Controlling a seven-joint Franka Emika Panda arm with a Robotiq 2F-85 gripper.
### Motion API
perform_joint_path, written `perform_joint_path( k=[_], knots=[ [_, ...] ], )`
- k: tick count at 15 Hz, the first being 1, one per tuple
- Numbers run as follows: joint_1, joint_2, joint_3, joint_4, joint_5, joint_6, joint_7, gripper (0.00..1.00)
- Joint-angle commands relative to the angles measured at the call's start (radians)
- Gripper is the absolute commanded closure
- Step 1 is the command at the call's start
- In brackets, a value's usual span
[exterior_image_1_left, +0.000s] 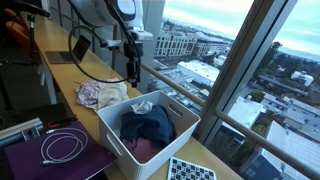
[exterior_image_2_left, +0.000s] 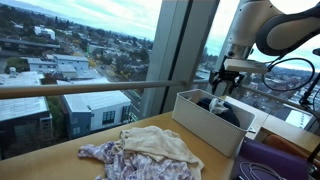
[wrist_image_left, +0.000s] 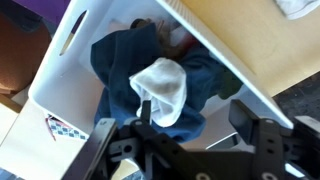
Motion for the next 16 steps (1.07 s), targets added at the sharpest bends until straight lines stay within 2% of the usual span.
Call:
perform_joint_path(
  k=[1, 6, 11, 16],
  knots=[
    [0.058, 0.052, 0.082, 0.065, -0.002, -0.016, 0.041, 0.0],
    [0.168, 0.231, 0.161, 0.21, -0.011, 0.019, 0.039, 0.0],
    [0.249, 0.491, 0.147, 0.426, 0.025, 0.053, -0.053, 0.0],
    [0.262, 0.695, 0.14, 0.603, 0.129, 0.021, -0.184, 0.0]
  ],
)
